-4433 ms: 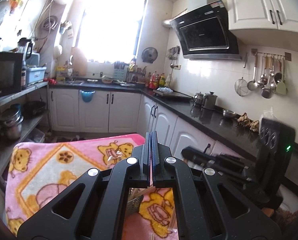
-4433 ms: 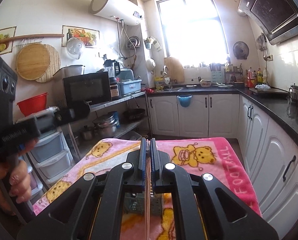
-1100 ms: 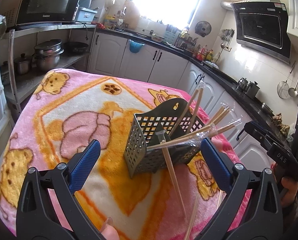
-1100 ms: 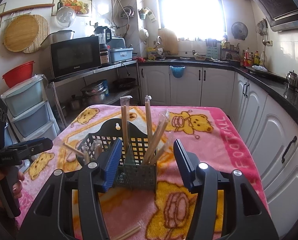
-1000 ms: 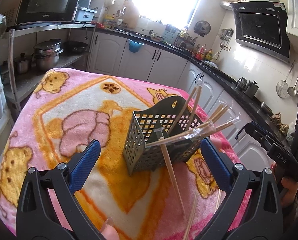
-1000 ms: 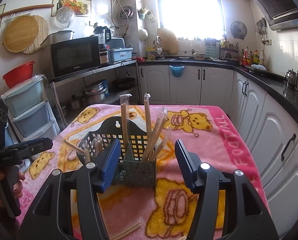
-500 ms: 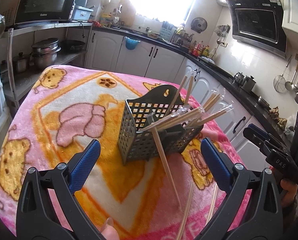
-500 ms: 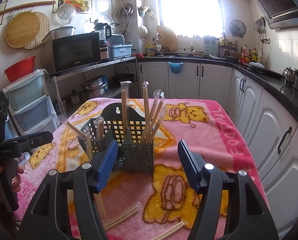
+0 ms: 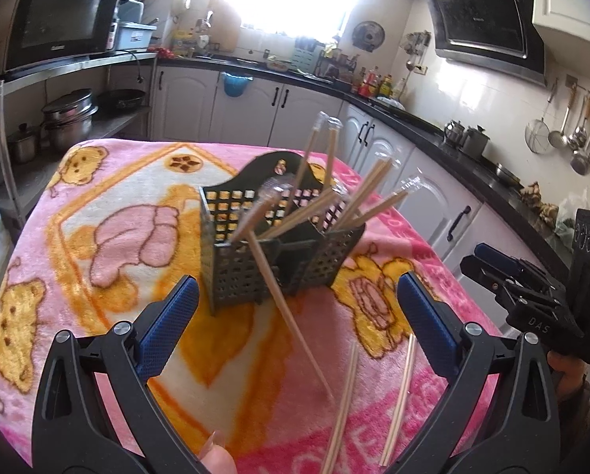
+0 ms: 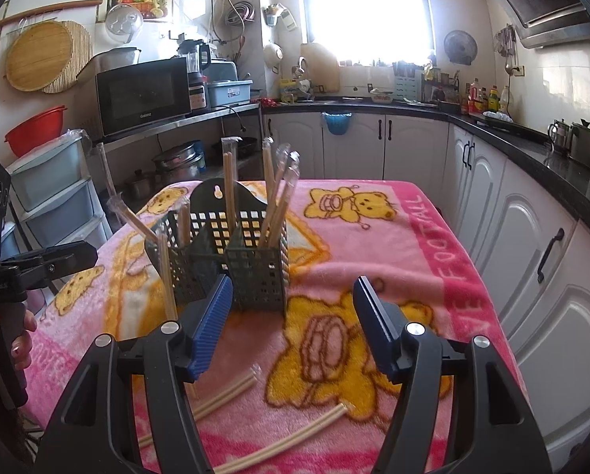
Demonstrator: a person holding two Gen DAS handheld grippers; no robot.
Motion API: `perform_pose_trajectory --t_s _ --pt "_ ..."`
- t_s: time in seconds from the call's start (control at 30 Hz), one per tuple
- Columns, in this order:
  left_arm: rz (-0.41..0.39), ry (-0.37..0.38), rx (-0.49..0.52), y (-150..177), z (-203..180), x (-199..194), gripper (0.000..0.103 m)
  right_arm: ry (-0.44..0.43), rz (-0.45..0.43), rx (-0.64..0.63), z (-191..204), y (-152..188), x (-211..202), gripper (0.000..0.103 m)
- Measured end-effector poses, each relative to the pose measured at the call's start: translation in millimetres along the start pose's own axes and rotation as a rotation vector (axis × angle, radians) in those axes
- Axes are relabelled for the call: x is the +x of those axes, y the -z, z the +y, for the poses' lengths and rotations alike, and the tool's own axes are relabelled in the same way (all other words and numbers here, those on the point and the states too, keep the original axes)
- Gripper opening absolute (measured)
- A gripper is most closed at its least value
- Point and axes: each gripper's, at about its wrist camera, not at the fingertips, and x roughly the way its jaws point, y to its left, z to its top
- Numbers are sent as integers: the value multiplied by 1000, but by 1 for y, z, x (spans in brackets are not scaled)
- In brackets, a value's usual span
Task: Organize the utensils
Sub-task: 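Move both open grippers over the last two chopsticks on the blanket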
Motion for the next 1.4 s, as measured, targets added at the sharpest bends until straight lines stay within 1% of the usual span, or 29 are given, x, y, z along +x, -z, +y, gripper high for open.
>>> perform_pose_trajectory --t_s 0.6,0.93,1.13,1.4 --pt "57 46 103 13 -50 23 93 46 52 56 -40 32 -12 61" --pt "123 84 173 20 -81 53 93 99 89 79 -67 48 -17 61" --pt "165 84 225 28 -95 71 93 123 108 105 -80 57 -17 61" --pt "231 80 278 41 -109 94 93 143 163 139 -99 77 -10 61"
